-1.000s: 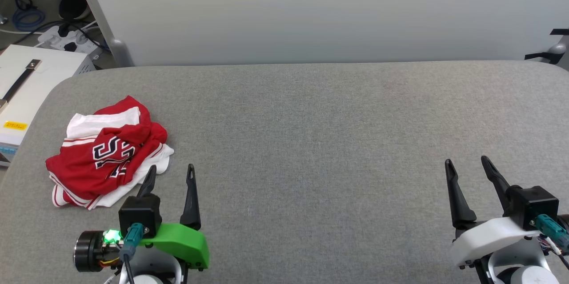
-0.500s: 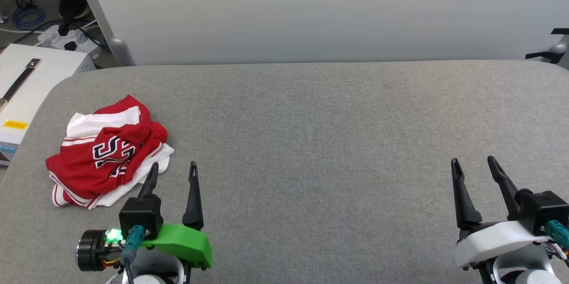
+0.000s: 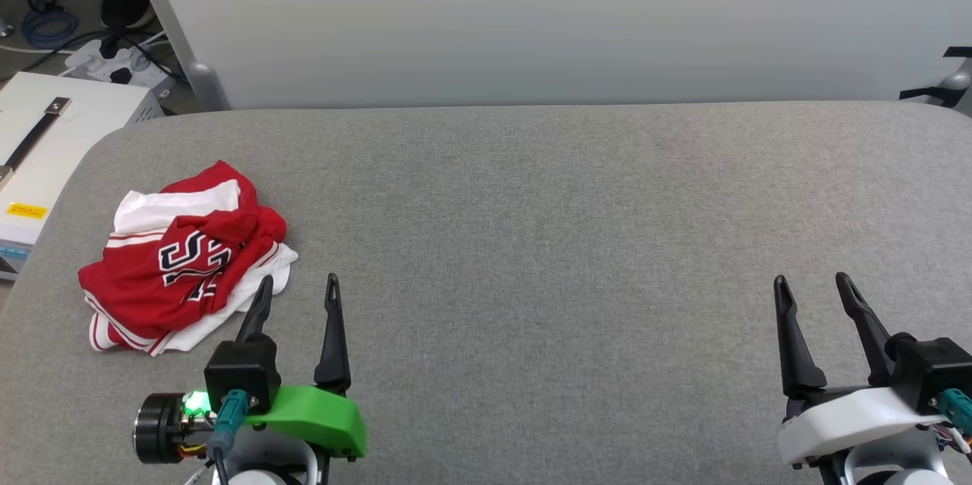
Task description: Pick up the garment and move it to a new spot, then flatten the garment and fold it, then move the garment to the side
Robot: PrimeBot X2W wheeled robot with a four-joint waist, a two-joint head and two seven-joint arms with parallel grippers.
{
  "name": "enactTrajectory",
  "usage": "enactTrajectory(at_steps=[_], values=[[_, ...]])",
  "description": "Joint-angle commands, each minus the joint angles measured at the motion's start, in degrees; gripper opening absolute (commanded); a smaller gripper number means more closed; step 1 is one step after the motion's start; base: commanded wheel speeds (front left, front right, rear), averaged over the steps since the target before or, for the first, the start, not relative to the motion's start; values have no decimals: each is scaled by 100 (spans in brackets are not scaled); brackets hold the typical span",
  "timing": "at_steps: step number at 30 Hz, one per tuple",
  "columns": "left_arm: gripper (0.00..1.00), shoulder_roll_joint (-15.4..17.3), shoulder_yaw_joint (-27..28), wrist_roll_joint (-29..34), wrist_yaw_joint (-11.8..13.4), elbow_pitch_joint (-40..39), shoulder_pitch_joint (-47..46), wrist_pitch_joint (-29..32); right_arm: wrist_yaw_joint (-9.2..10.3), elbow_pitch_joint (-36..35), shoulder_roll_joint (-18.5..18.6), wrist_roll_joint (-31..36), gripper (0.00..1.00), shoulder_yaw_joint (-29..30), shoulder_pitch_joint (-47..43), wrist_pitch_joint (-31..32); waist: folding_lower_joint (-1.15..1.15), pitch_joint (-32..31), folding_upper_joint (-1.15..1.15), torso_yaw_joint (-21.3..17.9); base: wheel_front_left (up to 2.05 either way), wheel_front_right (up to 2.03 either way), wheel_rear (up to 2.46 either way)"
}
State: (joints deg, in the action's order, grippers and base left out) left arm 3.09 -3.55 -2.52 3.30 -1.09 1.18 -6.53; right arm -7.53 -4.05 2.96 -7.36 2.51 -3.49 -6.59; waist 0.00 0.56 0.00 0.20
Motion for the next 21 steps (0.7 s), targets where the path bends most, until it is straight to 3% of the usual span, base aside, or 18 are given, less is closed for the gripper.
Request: enactTrajectory(at_steps=[1,21], values=[[100,-10,-26,-49,34,-3,66,-58,2,-40,-4,-78,100,8,-90,-64,0,-1,0,1,0,0,0],[100,-14,-146,-148,65,4,120,-294,3,-140,-5,-284,100,8,-244,-297,0,-7,0,33,0,0,0]])
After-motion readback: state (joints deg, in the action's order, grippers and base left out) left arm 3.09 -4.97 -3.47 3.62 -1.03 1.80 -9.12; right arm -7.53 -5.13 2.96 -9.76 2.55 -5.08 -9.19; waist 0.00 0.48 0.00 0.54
